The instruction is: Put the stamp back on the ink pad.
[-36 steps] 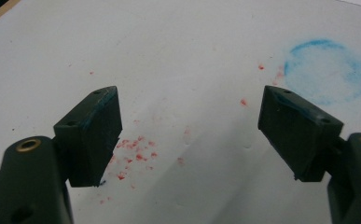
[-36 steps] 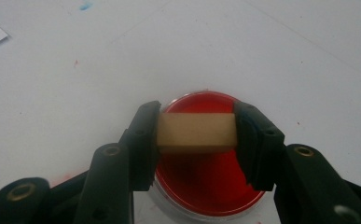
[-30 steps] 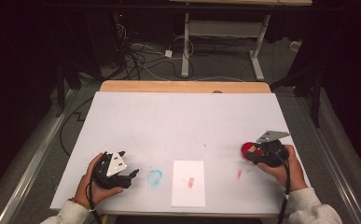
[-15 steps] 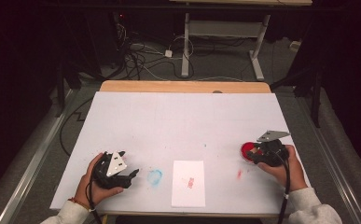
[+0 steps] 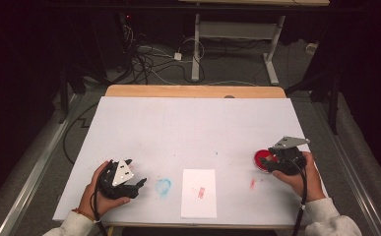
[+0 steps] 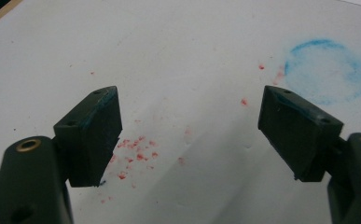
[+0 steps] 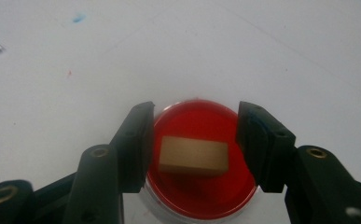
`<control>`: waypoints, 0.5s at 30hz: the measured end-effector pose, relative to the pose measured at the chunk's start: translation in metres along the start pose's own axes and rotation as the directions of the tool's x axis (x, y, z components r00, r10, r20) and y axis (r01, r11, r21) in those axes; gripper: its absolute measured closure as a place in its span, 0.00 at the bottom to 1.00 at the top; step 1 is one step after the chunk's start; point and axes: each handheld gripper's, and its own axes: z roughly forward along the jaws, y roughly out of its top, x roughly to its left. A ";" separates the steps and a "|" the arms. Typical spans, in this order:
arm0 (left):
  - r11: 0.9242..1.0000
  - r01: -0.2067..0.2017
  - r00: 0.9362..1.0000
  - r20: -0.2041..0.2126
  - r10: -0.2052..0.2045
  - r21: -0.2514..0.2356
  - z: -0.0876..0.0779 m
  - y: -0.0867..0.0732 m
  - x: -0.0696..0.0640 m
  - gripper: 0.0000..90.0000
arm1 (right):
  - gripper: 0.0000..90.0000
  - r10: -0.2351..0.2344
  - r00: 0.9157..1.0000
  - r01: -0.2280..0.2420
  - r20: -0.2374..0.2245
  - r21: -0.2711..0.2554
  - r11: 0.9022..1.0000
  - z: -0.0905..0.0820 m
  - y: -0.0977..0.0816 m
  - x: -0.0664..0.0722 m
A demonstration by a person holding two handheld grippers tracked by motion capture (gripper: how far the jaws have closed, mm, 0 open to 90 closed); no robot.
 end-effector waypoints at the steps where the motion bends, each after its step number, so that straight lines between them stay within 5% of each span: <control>1: 1.000 0.000 1.000 0.000 0.000 0.000 0.000 0.000 0.000 0.23 | 0.52 0.004 1.000 -0.004 0.003 -0.005 1.000 -0.001 0.001 0.001; 15: 1.000 0.001 1.000 -0.001 -0.001 -0.003 -0.001 0.000 0.000 0.23 | 0.33 -0.034 0.998 0.041 0.048 -0.151 0.988 -0.018 0.010 0.013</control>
